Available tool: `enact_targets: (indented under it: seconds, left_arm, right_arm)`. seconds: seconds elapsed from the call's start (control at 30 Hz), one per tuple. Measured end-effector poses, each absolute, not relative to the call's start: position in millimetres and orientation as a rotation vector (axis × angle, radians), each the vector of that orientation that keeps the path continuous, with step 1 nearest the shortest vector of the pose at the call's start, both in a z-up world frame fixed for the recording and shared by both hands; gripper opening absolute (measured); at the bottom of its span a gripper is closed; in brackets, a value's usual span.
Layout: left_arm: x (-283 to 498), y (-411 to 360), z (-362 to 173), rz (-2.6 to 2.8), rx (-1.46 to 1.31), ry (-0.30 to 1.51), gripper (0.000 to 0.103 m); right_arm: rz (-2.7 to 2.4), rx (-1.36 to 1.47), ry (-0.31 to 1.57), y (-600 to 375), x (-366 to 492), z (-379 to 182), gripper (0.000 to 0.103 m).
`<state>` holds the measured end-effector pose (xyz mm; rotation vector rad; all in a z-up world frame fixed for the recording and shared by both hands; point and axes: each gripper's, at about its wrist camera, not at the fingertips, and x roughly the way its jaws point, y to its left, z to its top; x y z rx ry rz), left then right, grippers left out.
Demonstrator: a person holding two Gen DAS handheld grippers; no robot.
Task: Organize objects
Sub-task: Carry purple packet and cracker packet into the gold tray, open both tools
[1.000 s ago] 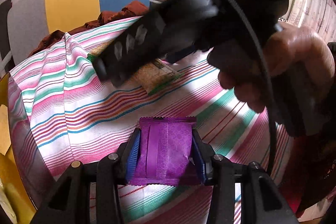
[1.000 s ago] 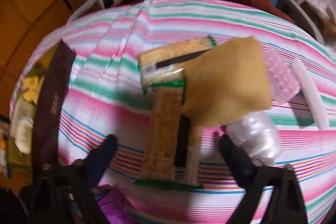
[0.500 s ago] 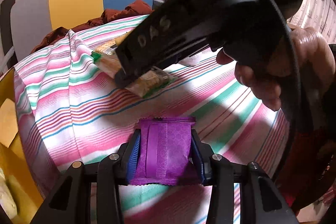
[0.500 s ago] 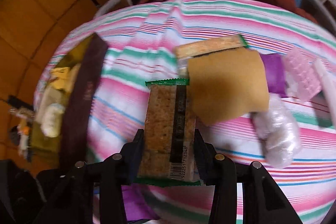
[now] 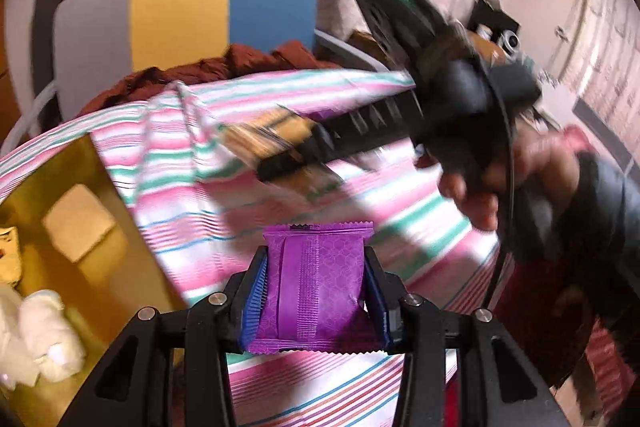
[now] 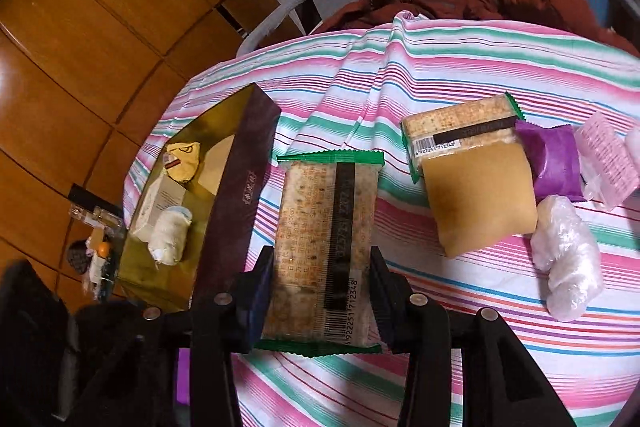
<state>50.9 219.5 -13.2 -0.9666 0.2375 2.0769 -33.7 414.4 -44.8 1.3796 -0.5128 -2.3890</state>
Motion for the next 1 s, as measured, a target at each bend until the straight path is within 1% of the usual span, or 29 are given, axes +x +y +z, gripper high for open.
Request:
enact_targets:
  seconds: [0.3,0.47,0.63,0.8,0.87,0.9,0.93,0.97,1.0]
  left_arm:
    - [3,160,21,2.324,-0.975,0.105,0.044]
    - [-33,113,20,2.445,-1.032,0.014,0.044]
    - [-61,84,13,2.538,-1.083,-0.038,0.044]
    - [-87,64,12,2.605,-1.112,-0.058,0.045]
    - [-94,60,12,2.617,-1.130,-0.059,0.046]
    - [-99,56,12,2.639,-1.136,-0.066,0.047]
    - [-101,54,12,2.645,-1.138,-0.073,0.049]
    - [-103,51,12,2.645,-1.138,-0.086,0.051]
    - [-104,47,11,2.643,-1.145,-0.109,0.052]
  right_arm:
    - [-2.482,1.363,-0.469,398,-28,-30,0.045]
    - [-2.504,1.312,-0.445,369,-27,-12,0.045]
    - [-2.499,1.271,-0.396,324,-32,2,0.045]
    - [-2.477,1.290,-0.363,280,-40,1,0.045]
    - [-2.478,1.301,-0.356,264,-42,-2,0.047]
    - [-2.466,1.300,-0.356,258,-43,-4,0.052]
    - [-2.436,1.295,-0.368,252,-42,-6,0.068]
    - [-2.419,1.286,-0.377,247,-42,-6,0.080]
    - [-2.416,1.279,-0.364,240,-40,-6,0.081]
